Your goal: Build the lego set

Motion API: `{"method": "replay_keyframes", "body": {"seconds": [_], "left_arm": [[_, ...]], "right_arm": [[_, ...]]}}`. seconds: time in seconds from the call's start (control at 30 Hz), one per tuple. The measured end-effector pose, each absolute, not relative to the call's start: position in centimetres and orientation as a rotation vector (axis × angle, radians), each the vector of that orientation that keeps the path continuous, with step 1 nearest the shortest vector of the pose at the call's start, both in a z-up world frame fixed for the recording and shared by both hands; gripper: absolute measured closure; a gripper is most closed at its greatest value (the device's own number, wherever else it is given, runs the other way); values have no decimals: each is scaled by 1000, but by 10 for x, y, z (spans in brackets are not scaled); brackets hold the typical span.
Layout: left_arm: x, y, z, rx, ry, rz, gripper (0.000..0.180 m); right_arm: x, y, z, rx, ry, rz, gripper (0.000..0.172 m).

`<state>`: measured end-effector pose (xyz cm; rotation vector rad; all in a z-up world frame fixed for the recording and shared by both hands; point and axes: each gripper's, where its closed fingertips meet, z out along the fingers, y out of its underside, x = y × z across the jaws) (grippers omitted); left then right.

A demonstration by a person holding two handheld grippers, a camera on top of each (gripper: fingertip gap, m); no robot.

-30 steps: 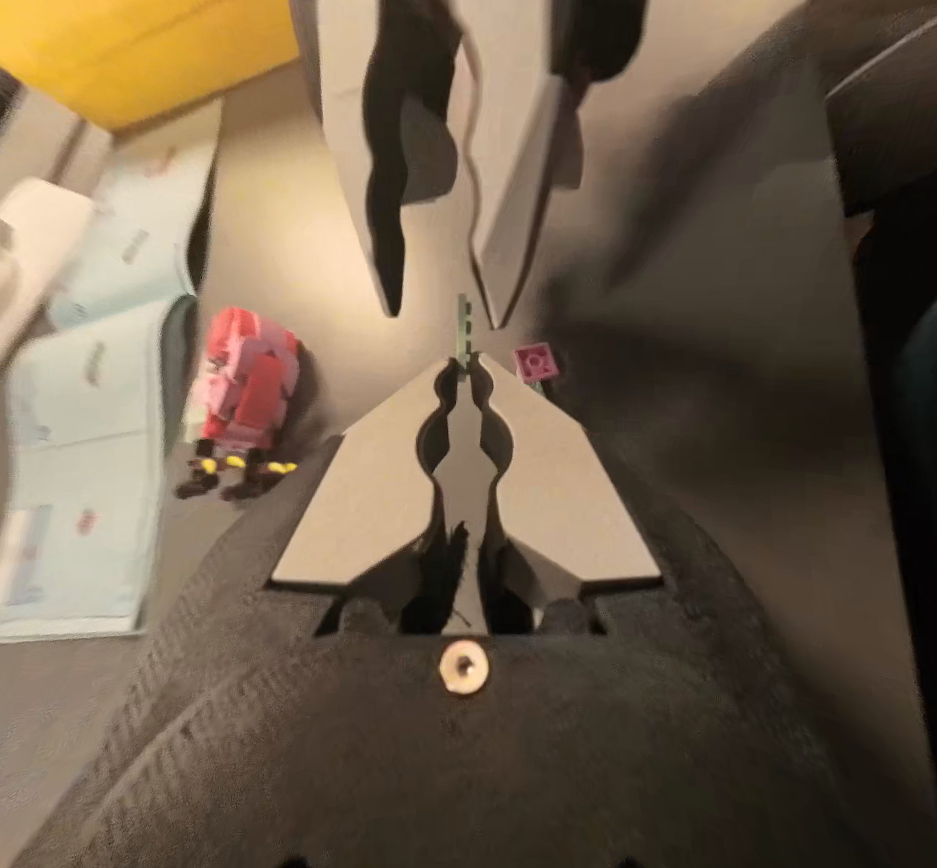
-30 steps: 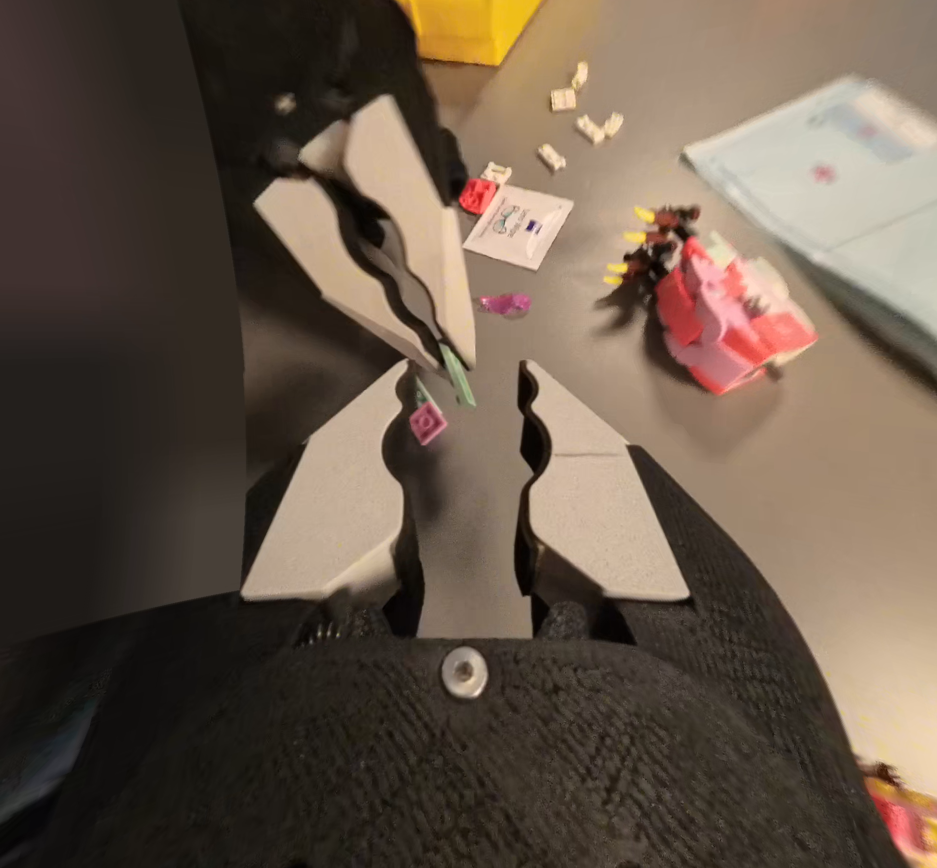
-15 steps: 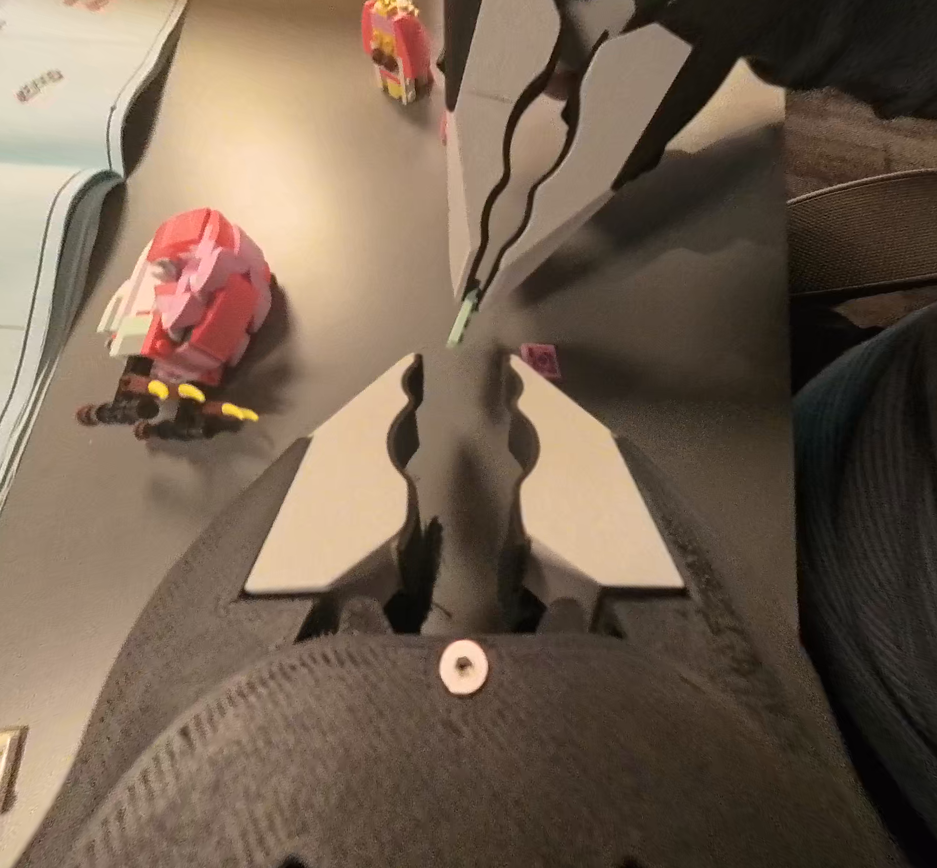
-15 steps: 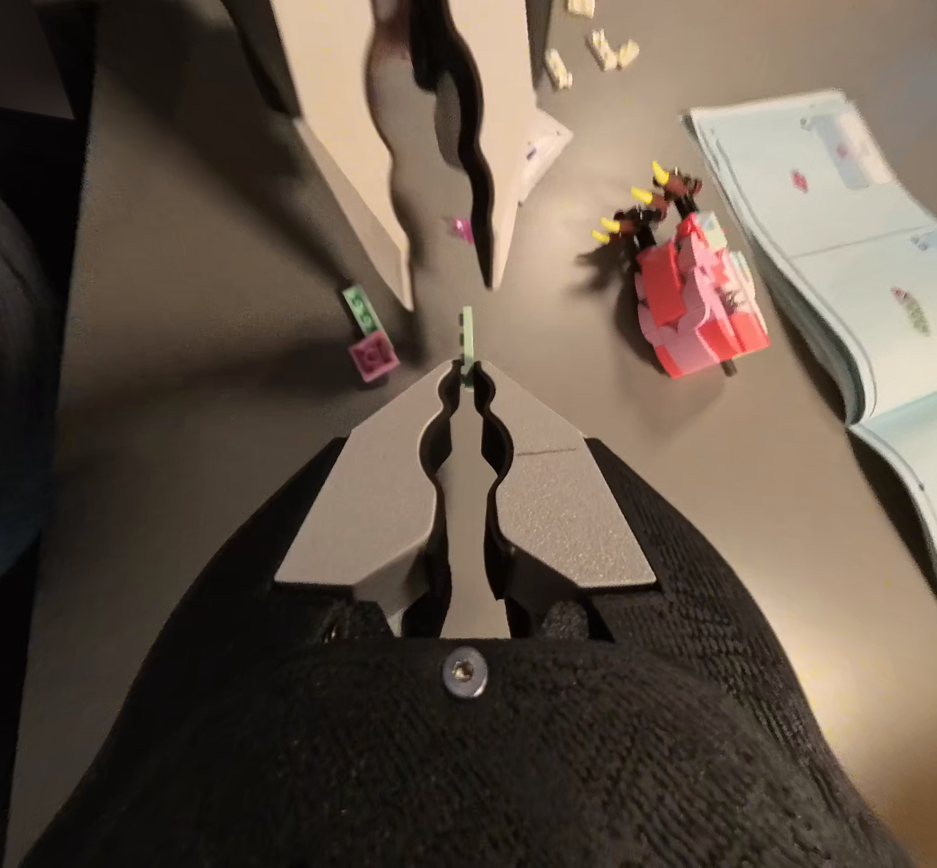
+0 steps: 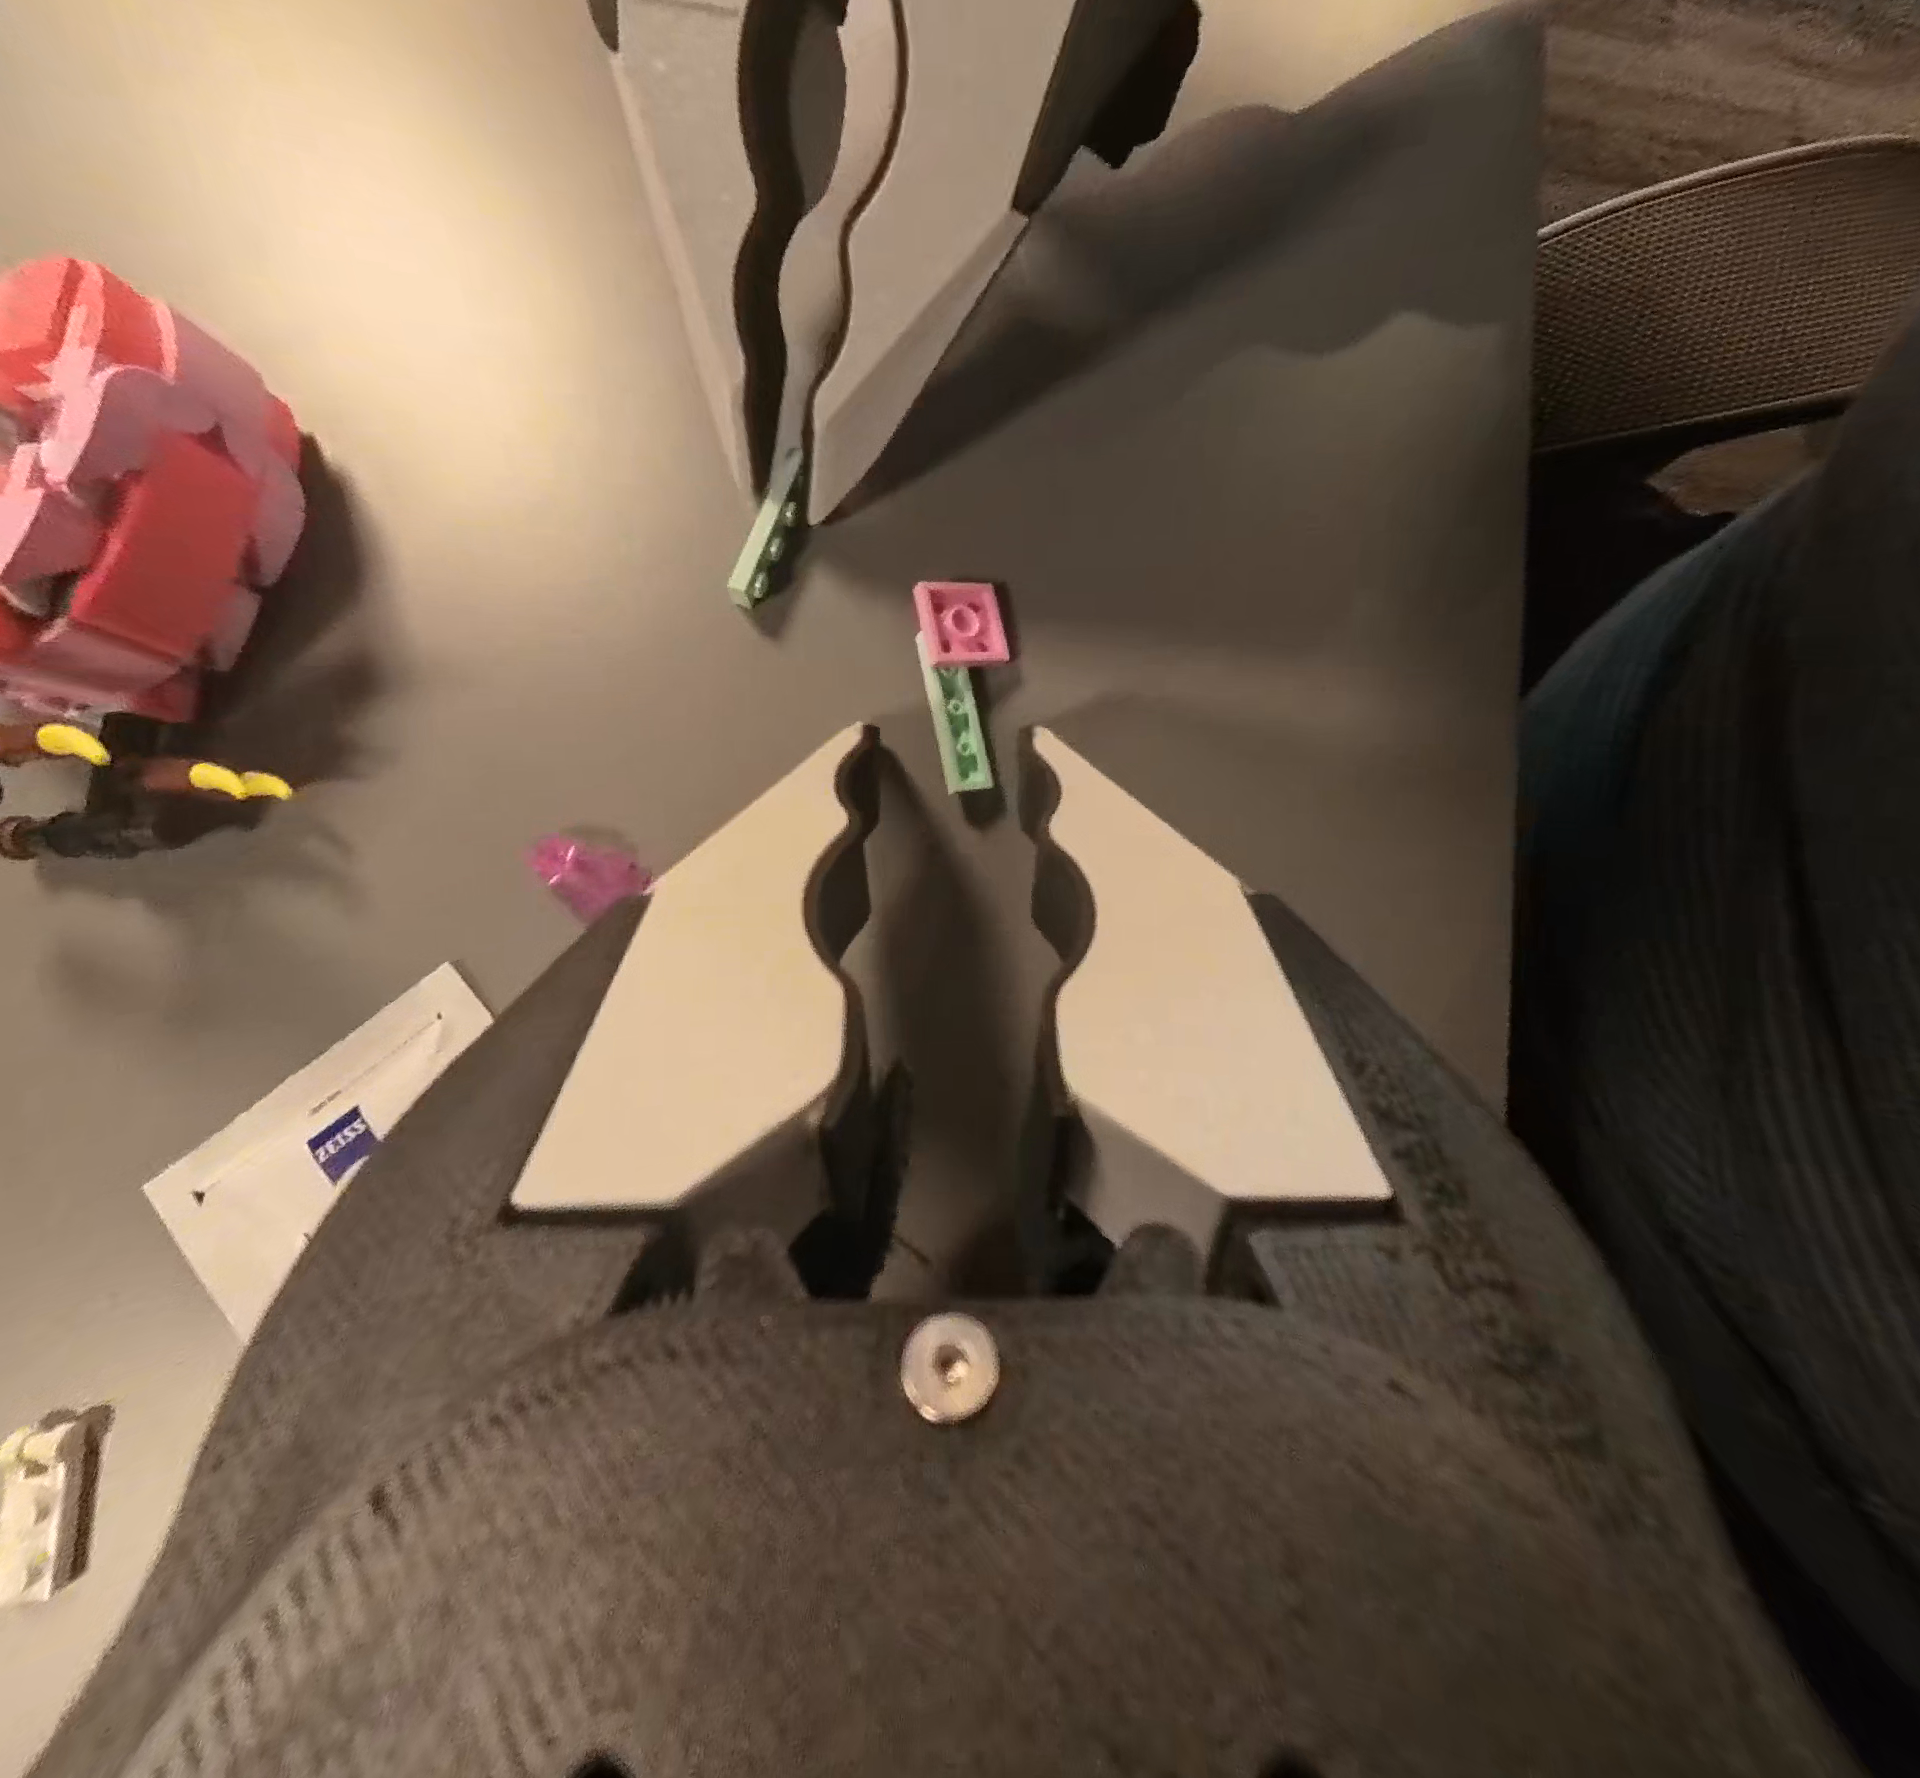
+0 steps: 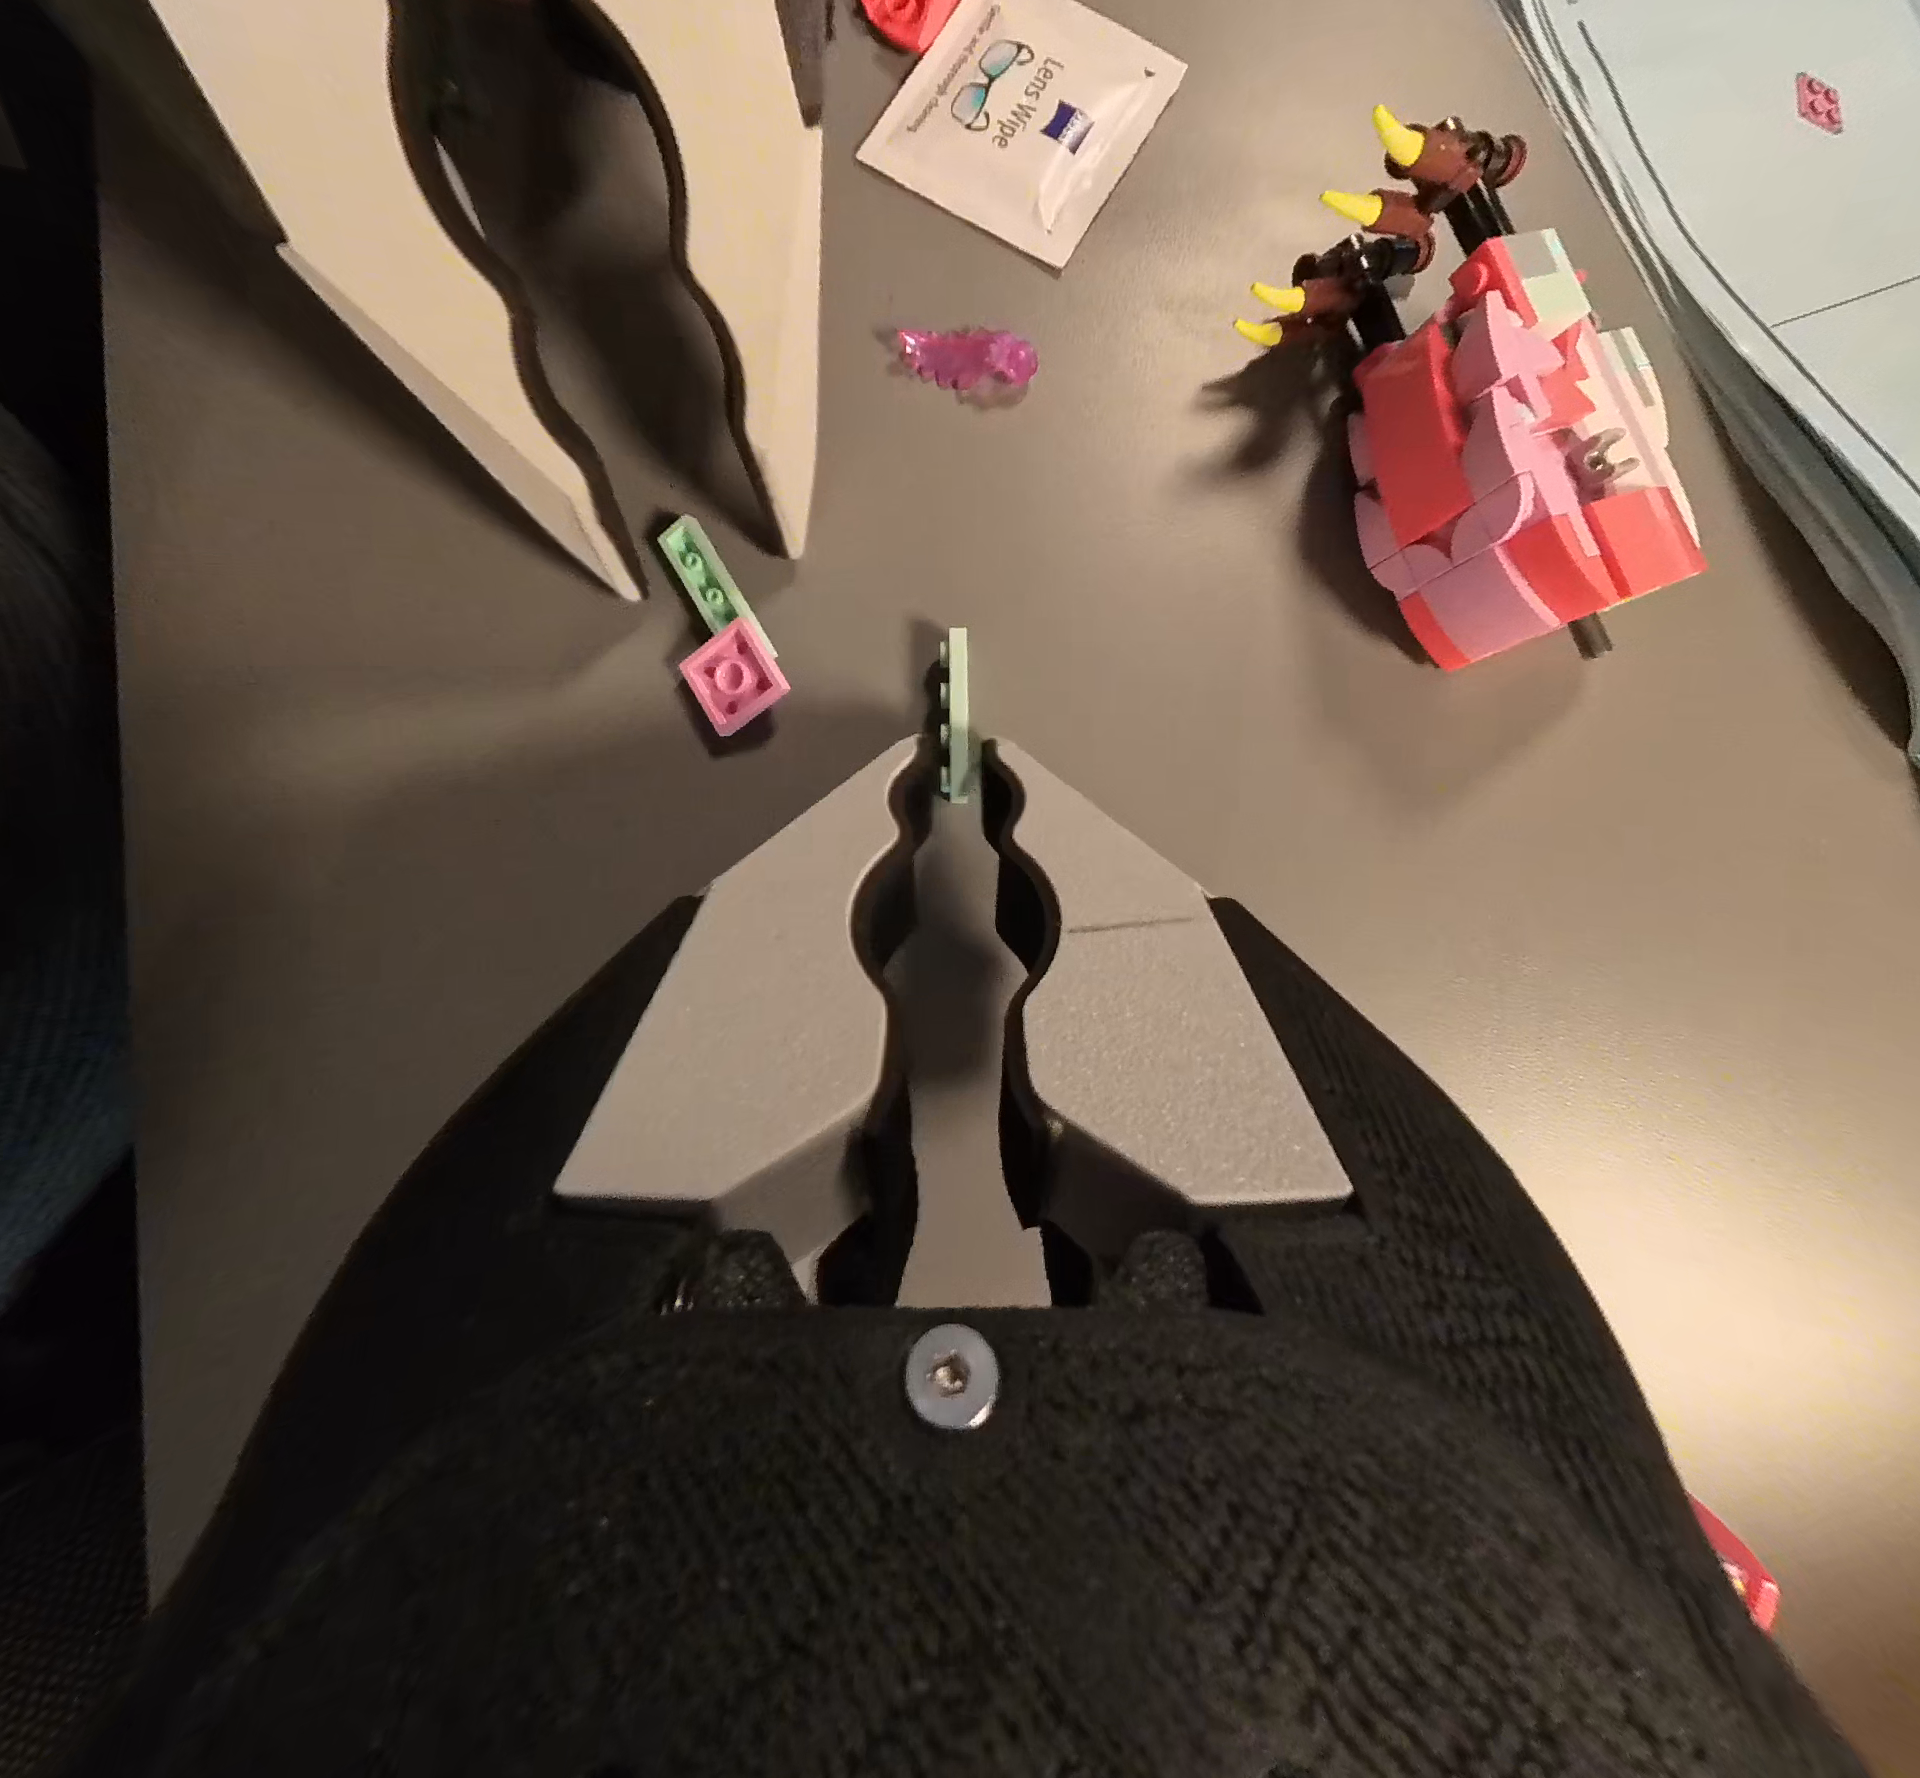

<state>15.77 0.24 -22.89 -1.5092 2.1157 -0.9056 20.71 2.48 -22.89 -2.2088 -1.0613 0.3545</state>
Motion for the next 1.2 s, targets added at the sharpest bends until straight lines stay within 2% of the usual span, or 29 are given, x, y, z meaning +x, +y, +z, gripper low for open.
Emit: {"method": "replay_keyframes", "body": {"seconds": [0.23, 0.33, 0.6, 0.7, 0.83, 0.93, 1.07, 1.2], "left_arm": [[158, 4, -230, -1496, 2136, -844, 162], [158, 3, -230, -1488, 2140, -845, 173], [159, 4, -228, -1380, 2091, -856, 174], [162, 2, -222, -1301, 2050, -854, 174], [163, 2, -213, -1222, 2005, -837, 174], [164, 2, -210, -1250, 1979, -866, 174], [166, 6, -208, -1330, 1930, -919, 156], [169, 8, -199, -1318, 1876, -948, 158]], "right_arm": [[208, 23, -229, -2220, -1053, 367, 155], [211, 19, -226, -2226, -1045, 360, 148], [179, -4, -206, -2108, -1000, 632, 143], [175, -2, -210, -2139, -909, 723, 147], [169, -4, -210, -2134, -894, 775, 165], [170, -3, -208, -2106, -927, 721, 166], [170, 1, -202, -2015, -1000, 584, 168], [173, 9, -191, -1887, -1070, 380, 169]]}}
